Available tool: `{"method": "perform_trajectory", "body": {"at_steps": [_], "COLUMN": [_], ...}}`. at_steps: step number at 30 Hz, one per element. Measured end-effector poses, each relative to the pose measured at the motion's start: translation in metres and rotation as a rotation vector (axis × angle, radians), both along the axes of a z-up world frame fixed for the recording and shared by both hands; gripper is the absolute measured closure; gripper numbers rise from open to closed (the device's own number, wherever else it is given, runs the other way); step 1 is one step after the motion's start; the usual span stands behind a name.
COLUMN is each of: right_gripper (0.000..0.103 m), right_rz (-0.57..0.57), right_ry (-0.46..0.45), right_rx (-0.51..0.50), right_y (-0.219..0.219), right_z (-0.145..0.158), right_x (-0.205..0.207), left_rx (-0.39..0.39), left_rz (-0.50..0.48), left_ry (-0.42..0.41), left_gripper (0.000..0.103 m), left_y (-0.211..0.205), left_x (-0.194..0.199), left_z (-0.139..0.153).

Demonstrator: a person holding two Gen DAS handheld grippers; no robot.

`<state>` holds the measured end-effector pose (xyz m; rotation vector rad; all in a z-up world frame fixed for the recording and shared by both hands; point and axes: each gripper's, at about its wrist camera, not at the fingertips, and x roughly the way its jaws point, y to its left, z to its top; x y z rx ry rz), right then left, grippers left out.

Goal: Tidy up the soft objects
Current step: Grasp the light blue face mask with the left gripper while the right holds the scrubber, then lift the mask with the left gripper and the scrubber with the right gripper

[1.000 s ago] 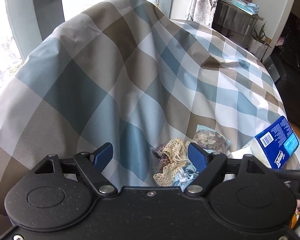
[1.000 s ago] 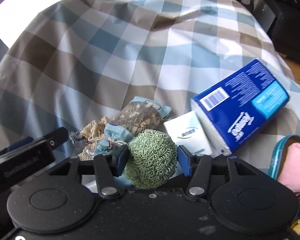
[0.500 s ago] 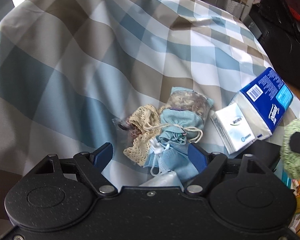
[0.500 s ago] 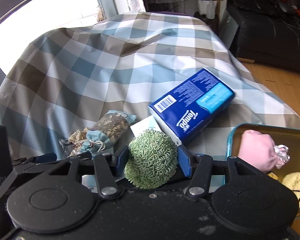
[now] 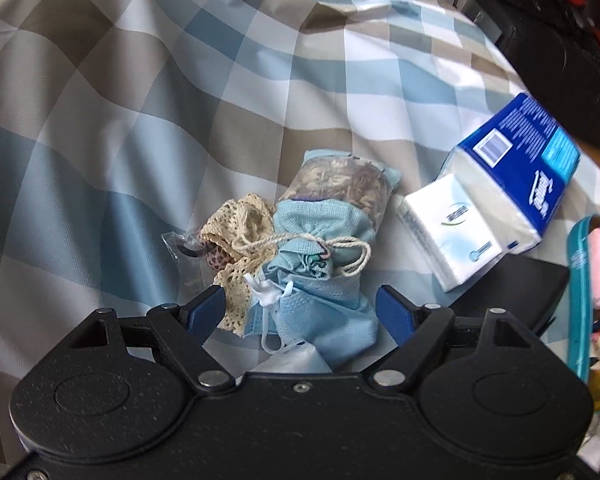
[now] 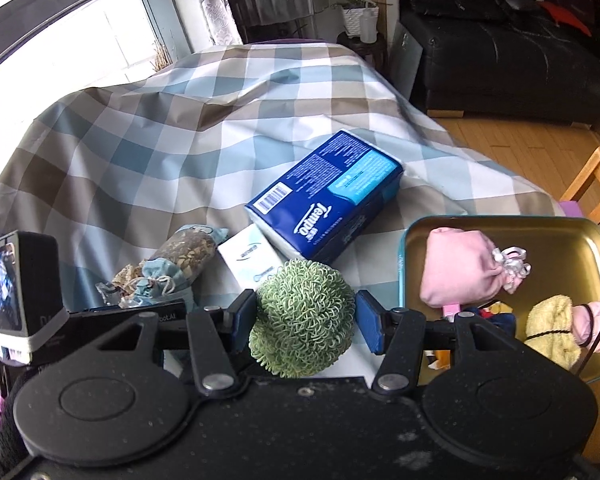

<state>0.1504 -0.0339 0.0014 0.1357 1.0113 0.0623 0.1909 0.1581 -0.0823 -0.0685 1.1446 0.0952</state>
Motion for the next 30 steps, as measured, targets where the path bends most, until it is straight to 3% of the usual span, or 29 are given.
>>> {"method": "perform_trajectory", "body": {"at_steps": [8,10,16,19,30], "right_gripper": [0.050,0.050,0.050,0.050,0.049], "right_rz": [-0.020,-0.027,-0.063,-0.095,-0.189], "right_ry": [-0.026,-0.033,-0.035,-0.037,-0.042], "right_rx": [-0.005,-0.009,-0.011,-0.003,0.015], "right_y": [-0.014,-0.018,-0.034,-0.046,-0.082], "right_z": [0.006,0.007,0.006,0.006,0.009], "right_x": [-0.002,-0.003,-0.003,-0.003,-0.002], "left_rx": [0.035,0.042,-0.049,-0.103,-0.180], "left_rz": [-0.013,-0.021,-0.009,0.016,0.038], "left_ry": [0.026,0.030,0.008,-0.024,-0.133], "left_gripper": [0.028,0.042,0.064,0.068,0.074], "left_y": [-0.006,-0.008,-0.002,0.006,0.016], "left_x": [0.008,0.008,0.001,-0.005,-0.019], "left_z": [-0.013,-0.014,0.000,0.011,0.041]}}
